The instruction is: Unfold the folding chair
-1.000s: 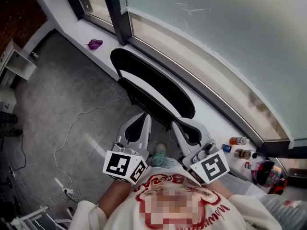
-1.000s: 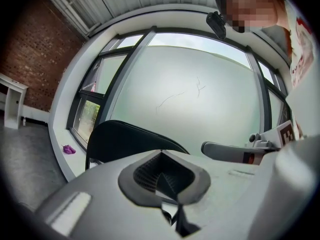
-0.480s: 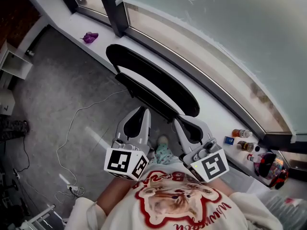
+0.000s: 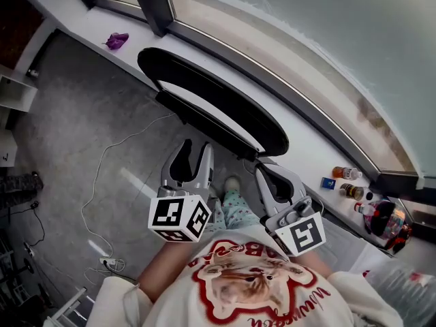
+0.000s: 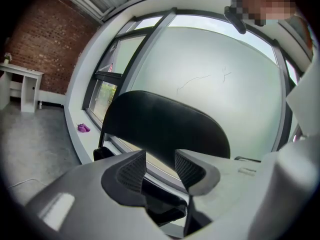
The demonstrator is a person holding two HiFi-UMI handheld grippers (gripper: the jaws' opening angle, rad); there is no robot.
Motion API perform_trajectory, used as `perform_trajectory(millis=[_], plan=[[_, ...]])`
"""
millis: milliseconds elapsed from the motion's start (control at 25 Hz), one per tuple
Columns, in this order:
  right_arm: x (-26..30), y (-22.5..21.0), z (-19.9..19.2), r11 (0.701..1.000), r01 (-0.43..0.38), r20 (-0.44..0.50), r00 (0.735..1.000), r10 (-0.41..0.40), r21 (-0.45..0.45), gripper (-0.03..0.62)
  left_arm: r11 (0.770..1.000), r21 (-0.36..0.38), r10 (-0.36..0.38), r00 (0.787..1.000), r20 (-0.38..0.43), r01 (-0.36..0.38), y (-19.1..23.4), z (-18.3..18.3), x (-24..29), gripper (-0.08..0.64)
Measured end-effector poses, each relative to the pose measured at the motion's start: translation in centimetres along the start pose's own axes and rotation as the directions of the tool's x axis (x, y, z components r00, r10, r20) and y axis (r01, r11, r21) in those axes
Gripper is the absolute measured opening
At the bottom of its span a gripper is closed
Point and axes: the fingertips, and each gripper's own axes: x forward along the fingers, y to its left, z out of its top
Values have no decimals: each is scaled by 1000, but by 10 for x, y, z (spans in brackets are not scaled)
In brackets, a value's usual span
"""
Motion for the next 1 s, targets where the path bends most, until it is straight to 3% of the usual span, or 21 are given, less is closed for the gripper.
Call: perform_trajectory(millis=[80,160,520,680,800,1000], plan=[[-5,-5,-10,1000,27,-13,1000,-27,7,32,1000,-11,24,1000,-18,-24,6,-8,7,184],[-11,-11,-23,999,48,-35,998,-48,10,95,999,-24,46,998,-34,-47,10,-17,15,209],[-28,-41,-82,982,187,-136,974,-182,20,144,985,-93,132,982,-136,-146,32,-71,44,328],[-22,-54,-113,972,228,-188,958,-214,57,178,975,-115,169,973,-159,-188,41,-87,57,364],[-18,-65,-136,965,255,-224,946,-236,59,253,965,-139,194,964,-184,-221,43,-101,69,391],[-10,-82,-158,955,291,-258,928,-269,54,264,941,-197,233,950,-207,-274,49,-111,91,399]])
